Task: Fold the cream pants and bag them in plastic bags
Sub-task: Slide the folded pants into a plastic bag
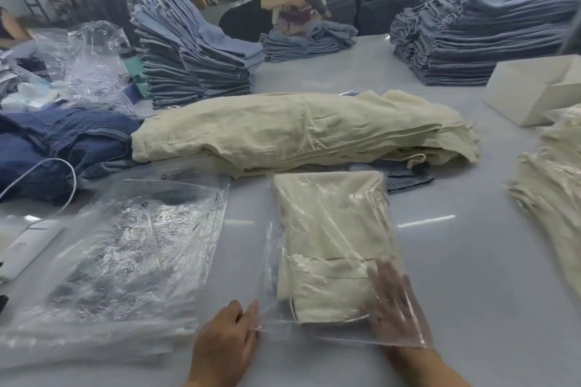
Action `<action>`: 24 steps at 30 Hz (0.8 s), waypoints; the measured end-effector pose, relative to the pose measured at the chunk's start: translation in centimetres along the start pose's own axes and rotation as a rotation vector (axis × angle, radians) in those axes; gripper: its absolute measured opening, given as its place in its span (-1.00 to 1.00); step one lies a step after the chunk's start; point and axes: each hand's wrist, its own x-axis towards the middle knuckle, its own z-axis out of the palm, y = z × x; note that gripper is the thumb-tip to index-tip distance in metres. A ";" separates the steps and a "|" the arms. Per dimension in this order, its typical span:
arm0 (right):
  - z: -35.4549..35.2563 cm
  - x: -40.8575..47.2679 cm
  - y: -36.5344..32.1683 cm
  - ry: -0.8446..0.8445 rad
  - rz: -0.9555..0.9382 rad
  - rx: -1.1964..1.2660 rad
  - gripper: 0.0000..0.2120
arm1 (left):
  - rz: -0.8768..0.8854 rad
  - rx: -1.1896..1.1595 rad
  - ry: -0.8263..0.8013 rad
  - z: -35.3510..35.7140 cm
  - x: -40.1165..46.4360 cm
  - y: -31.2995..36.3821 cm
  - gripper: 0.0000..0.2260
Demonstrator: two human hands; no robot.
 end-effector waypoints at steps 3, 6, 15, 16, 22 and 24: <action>-1.5 -1.1 -1.4 -0.216 0.066 0.133 -0.43 | -0.007 -0.093 0.055 -0.2 -1.4 0.9 -0.59; -0.8 -4.0 -1.8 -0.235 0.217 0.093 -0.18 | -0.059 -0.362 0.039 -0.5 -2.4 1.0 -0.68; -3.4 -11.2 -9.1 0.014 0.699 0.876 -0.60 | -0.544 -0.987 -0.278 -1.5 -4.3 0.3 -0.80; -3.5 -11.9 -9.2 0.113 0.806 0.952 -0.63 | -0.614 -1.065 -0.287 -1.7 -4.3 0.1 -0.84; -3.5 -9.9 -7.7 0.331 1.296 0.590 -0.61 | -0.755 -1.203 -0.256 -2.6 -3.4 -1.5 -0.86; -2.5 -8.0 -7.3 0.064 1.237 0.470 -0.44 | -0.747 -1.237 -0.269 -2.7 -3.0 -2.1 -0.78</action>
